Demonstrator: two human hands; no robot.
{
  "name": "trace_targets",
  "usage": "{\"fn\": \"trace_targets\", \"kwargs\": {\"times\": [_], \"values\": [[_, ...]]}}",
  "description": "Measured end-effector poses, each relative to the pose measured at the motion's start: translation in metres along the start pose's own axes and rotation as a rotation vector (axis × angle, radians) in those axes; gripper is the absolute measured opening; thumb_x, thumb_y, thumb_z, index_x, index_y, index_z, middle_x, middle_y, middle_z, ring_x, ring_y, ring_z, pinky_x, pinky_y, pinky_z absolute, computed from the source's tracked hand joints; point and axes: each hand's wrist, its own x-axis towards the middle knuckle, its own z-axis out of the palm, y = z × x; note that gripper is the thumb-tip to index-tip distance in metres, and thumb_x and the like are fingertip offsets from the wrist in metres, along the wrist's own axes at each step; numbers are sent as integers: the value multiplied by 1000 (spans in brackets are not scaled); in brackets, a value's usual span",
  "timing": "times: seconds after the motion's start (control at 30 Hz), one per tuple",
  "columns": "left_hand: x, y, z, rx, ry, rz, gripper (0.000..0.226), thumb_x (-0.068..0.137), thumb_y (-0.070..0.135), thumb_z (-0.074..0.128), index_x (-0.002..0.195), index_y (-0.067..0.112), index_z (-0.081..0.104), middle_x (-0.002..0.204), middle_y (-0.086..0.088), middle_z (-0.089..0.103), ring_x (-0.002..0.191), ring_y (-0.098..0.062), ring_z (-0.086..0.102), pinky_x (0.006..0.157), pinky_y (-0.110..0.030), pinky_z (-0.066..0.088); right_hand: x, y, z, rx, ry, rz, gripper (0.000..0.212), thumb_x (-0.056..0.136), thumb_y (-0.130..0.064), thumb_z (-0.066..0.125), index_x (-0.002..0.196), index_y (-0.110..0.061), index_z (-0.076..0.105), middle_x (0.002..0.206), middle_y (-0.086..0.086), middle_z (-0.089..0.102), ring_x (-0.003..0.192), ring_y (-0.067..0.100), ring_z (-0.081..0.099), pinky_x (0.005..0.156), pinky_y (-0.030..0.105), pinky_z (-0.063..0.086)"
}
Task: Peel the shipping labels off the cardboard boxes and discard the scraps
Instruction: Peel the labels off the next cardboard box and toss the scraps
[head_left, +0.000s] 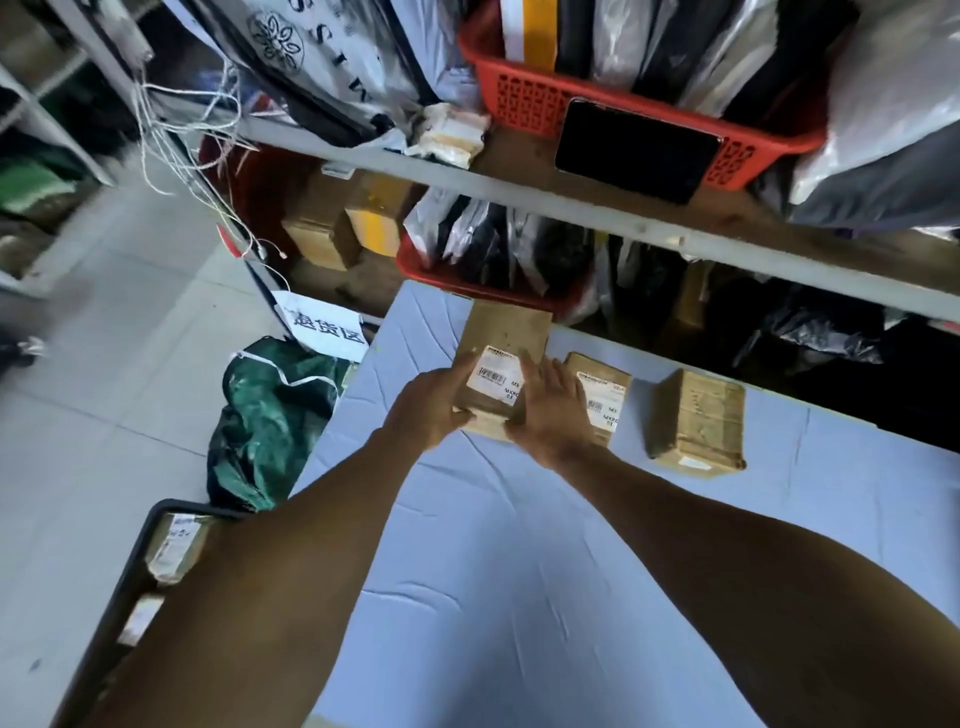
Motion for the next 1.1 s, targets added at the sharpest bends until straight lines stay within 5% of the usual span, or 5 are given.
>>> {"fn": "trace_targets", "kwargs": {"times": [0.27,0.37,0.53,0.83,1.1], "values": [[-102,4,3,-54,130,-87,70,81,30,77,143,33,45,132,-10,61,118,-29,59,98,-36,49,-69,-30,-6,231,-57,-122,101,72,-12,69,153,-20,9,158,7,19,120,31,51,84,35,52],[-151,21,21,-13,112,-16,47,80,67,61,125,62,48,139,-7,56,126,-29,55,103,-48,47,-119,-20,-2,313,-68,-145,105,71,-12,73,153,-22,8,160,3,14,124,29,49,87,33,50],[-238,89,70,-50,245,-144,77,81,24,77,147,31,38,136,-3,59,117,-26,60,94,-37,51,-214,16,8,359,-48,-171,105,71,-13,74,154,-19,10,161,3,14,124,29,50,92,34,48],[-348,198,175,-106,149,-127,73,85,25,71,149,31,35,142,0,53,121,-22,56,92,-23,41,-384,113,23,595,13,-20,100,64,-13,71,150,-26,22,147,-3,39,116,22,56,87,42,53],[-367,241,238,30,-106,48,79,86,37,68,152,28,27,139,-5,51,117,-28,56,91,-36,48,-466,161,25,650,166,340,65,87,-21,61,145,-19,33,137,1,50,121,19,51,99,36,44]]}}
